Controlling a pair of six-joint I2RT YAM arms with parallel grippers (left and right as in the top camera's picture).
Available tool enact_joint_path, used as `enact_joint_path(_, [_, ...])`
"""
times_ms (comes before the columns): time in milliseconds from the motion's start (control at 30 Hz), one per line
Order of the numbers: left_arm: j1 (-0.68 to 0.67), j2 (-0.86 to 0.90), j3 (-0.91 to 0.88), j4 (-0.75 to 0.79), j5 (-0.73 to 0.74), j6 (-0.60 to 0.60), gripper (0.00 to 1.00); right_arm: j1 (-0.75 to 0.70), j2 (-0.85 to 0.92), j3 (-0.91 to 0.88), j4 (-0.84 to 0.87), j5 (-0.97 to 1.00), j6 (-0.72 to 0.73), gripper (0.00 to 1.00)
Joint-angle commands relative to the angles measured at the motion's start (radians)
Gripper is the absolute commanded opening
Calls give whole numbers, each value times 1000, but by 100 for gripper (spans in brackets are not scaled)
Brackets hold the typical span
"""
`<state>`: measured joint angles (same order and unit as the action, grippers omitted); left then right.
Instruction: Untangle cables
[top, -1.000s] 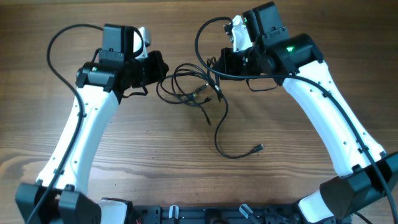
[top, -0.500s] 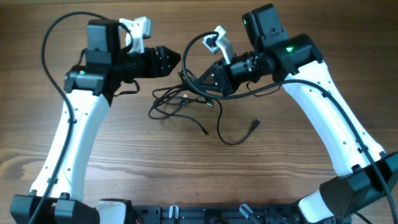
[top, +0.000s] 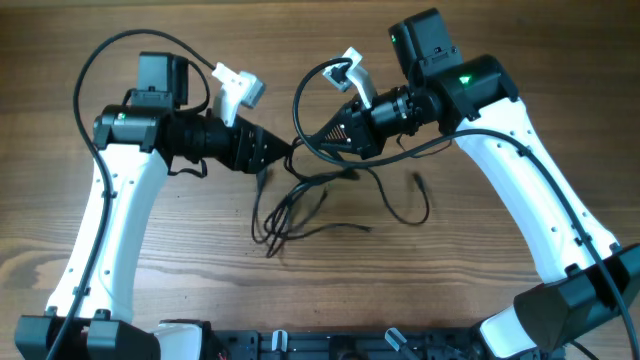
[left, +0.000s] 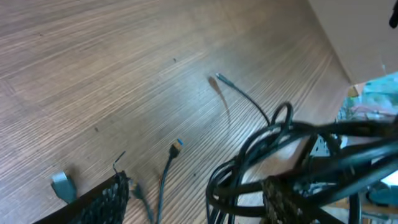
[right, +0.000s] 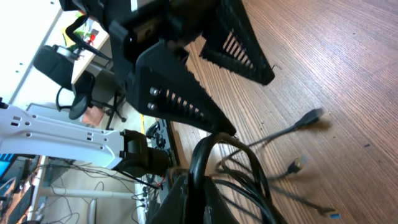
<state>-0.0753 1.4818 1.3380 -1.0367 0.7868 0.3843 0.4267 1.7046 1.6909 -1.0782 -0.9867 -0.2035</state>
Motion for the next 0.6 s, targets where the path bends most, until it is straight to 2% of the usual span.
enact_joint_path(0, [0, 0, 5, -13, -51, 58, 70, -3, 10, 3, 39, 155, 151, 4])
enact_joint_path(33, [0, 0, 5, -13, -93, 57, 70, -3, 10, 3, 39, 233, 184, 4])
enact_joint_path(167, [0, 0, 5, -27, -95, 57, 71, -3, 10, 3, 53, 255, 214, 4])
enact_joint_path(267, [-1, 17, 5, -12, -29, 57, 72, -3, 10, 3, 53, 156, 202, 4])
enact_joint_path(400, [-4, 91, 5, 76, 153, 53, 64, -3, 10, 3, 46, 15, 204, 4])
enact_joint_path(433, [-16, 113, 5, 121, 174, 30, 59, -3, 10, 3, 48, -35, 204, 4])
enact_joint_path(567, [-52, 167, 5, 302, 159, -153, 55, -3, 10, 3, 45, -197, 204, 4])
